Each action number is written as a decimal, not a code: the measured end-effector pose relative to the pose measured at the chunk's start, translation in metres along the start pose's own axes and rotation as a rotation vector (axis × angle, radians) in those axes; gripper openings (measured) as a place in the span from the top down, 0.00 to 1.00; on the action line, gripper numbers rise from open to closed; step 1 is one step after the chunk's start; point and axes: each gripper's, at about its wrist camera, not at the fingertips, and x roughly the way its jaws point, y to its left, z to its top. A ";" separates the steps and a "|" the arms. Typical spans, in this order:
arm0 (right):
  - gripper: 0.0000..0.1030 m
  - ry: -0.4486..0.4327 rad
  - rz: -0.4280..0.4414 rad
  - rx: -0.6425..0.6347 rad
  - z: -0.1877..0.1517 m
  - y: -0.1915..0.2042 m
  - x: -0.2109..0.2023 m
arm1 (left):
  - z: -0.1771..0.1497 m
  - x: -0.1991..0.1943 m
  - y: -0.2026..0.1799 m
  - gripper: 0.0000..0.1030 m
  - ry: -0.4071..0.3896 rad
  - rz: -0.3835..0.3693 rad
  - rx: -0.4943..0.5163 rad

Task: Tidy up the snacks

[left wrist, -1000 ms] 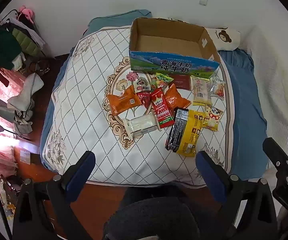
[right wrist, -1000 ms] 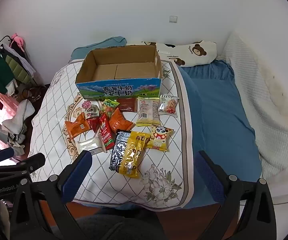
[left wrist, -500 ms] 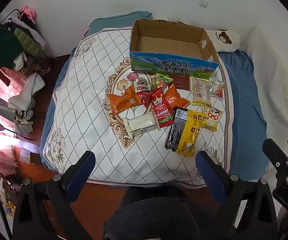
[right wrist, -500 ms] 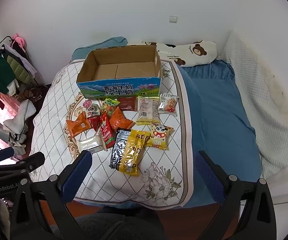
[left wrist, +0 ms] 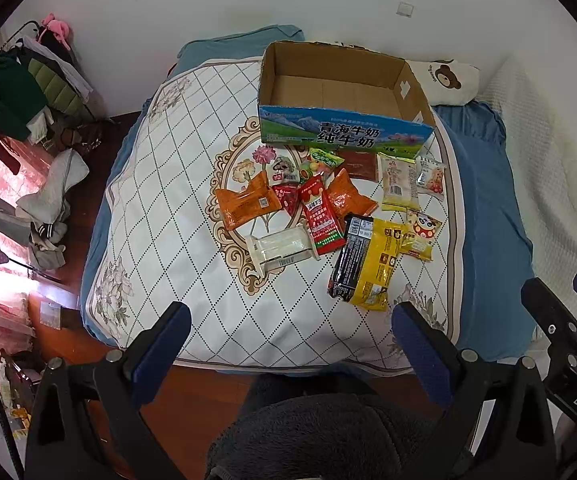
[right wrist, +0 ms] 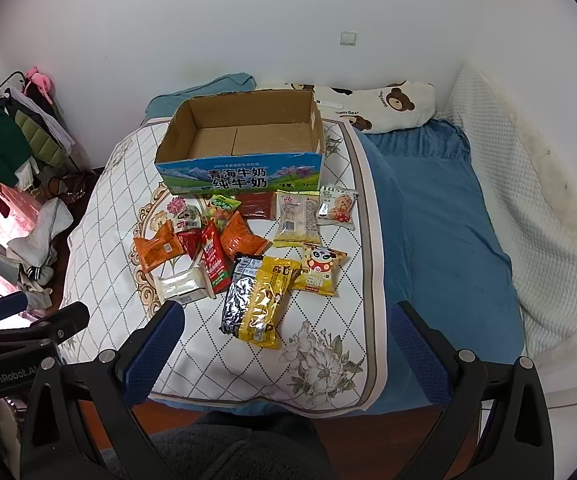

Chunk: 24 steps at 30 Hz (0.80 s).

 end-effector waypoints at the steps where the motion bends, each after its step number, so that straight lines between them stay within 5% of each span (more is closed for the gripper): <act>1: 0.00 -0.001 0.000 0.000 0.000 0.000 0.000 | 0.002 -0.001 -0.002 0.00 0.002 0.001 0.002; 24: 0.00 -0.019 0.008 0.016 0.003 -0.001 -0.005 | -0.002 0.006 -0.001 0.00 -0.007 -0.004 0.011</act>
